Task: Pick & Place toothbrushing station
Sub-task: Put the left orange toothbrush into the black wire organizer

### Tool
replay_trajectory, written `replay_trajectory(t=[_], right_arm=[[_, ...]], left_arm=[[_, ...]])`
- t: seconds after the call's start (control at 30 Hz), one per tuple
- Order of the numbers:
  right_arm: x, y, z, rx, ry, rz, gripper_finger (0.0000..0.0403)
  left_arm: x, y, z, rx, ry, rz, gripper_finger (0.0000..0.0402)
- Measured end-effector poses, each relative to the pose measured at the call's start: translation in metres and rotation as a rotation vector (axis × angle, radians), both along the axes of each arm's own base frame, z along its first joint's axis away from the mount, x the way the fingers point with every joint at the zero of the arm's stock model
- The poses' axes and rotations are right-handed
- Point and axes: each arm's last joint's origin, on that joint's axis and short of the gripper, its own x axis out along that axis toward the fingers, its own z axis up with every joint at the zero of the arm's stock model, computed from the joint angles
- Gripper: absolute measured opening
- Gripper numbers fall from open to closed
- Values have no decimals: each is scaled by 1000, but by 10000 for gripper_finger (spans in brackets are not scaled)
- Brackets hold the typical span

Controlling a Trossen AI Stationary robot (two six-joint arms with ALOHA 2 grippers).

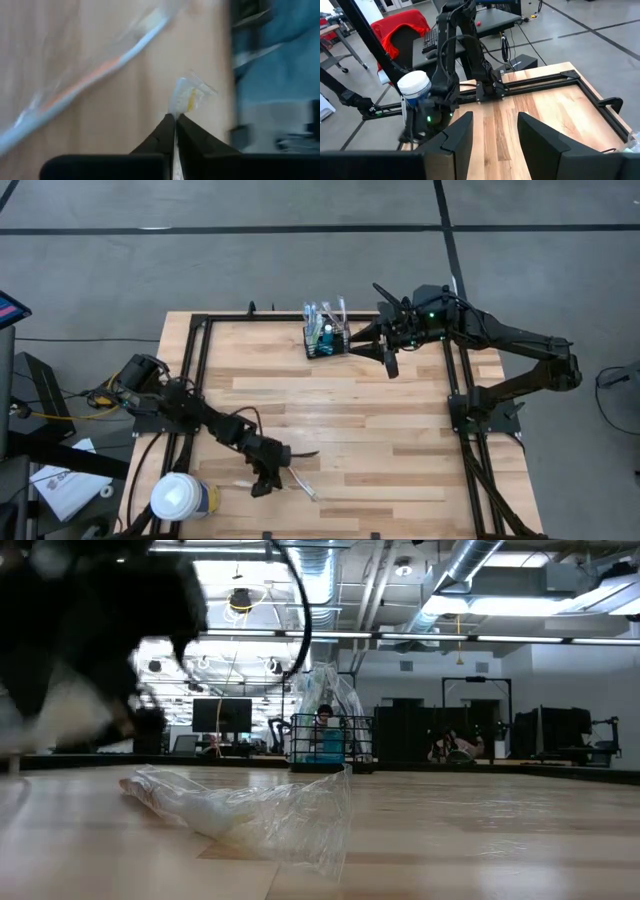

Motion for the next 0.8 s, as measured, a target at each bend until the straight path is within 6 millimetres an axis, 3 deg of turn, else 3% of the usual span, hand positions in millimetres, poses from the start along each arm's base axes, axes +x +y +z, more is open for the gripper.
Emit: replay_trajectory(t=[0.13, 0.23, 0.37, 0.47, 0.67, 0.8], right_arm=[[-2, 0, 5, -33, -12, 9, 145], [-3, 1, 12, -68, -36, 17, 145], [-6, -2, 20, -109, -64, 12, 145], [-7, -8, 22, -116, -74, -14, 145], [-10, -22, 23, -111, -79, -71, 145], [-11, -28, 26, -81, -115, -103, 145]], left_arm=[[0, 1, 27, -125, -58, 36, 3], [-1, 8, 67, -215, -195, 119, 1], [-7, 41, 118, -167, -452, 405, 1], [-13, 75, 144, -48, -636, 660, 0], [-6, 136, 171, 279, -964, 976, 0], [12, 174, 165, 420, -1081, 1071, 0]])
